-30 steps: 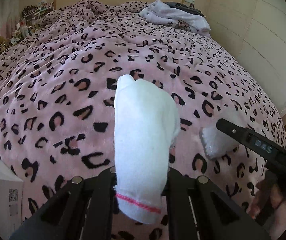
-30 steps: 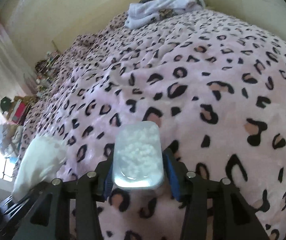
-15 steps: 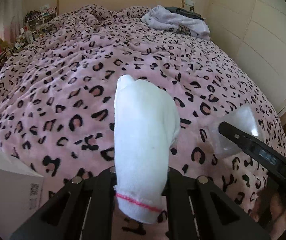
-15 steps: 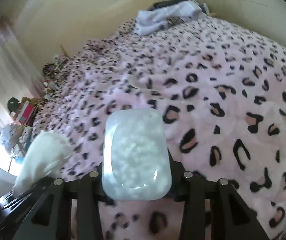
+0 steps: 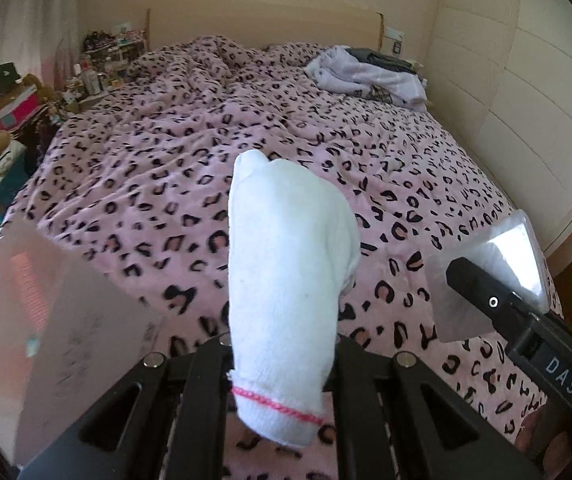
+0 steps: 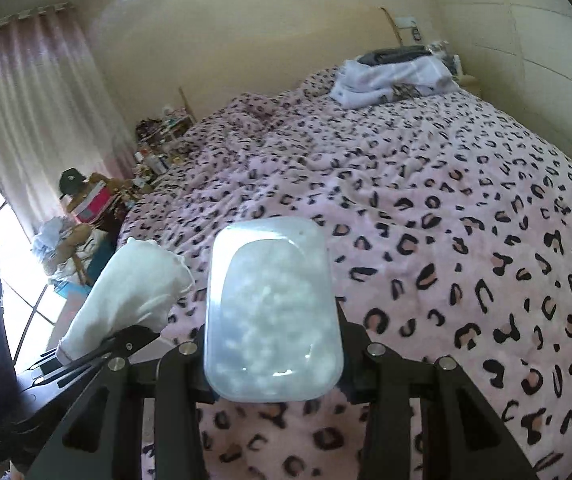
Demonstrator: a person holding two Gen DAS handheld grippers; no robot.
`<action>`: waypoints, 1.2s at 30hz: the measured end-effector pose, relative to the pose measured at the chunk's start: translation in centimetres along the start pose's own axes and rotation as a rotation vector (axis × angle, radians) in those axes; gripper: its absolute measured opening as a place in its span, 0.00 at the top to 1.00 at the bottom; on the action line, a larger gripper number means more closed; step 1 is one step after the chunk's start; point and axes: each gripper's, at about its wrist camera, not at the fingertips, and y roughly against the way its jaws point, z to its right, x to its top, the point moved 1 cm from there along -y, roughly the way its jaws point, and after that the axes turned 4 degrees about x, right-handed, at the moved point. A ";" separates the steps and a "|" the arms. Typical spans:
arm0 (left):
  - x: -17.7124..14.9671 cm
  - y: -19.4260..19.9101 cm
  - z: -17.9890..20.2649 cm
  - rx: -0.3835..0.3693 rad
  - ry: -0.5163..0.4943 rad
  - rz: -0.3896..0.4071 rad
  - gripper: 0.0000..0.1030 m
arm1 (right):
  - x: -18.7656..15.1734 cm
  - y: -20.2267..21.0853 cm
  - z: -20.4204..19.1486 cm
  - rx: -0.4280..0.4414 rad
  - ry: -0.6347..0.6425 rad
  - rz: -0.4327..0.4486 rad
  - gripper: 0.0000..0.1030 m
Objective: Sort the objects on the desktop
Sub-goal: 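Lift and carry the sock and plastic box to the cardboard box with both tools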
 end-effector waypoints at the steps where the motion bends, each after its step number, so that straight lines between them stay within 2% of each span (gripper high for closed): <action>1: -0.3 0.7 -0.6 0.005 0.008 0.002 0.91 | -0.2 0.4 -0.7 0.007 0.008 0.000 0.59; 8: -2.7 5.3 -4.5 0.043 0.064 0.013 0.90 | -1.9 2.2 -5.5 0.067 0.060 -0.013 0.59; 17: -5.5 10.9 -10.1 0.095 0.145 0.028 0.90 | -3.3 1.9 -12.2 0.149 0.140 -0.047 0.59; 27: -5.7 12.9 -17.0 0.136 0.239 0.049 0.90 | -3.1 0.1 -20.8 0.227 0.256 -0.078 0.59; 36: -5.1 12.7 -21.0 0.140 0.295 0.044 0.90 | -2.2 -2.6 -25.9 0.251 0.321 -0.109 0.59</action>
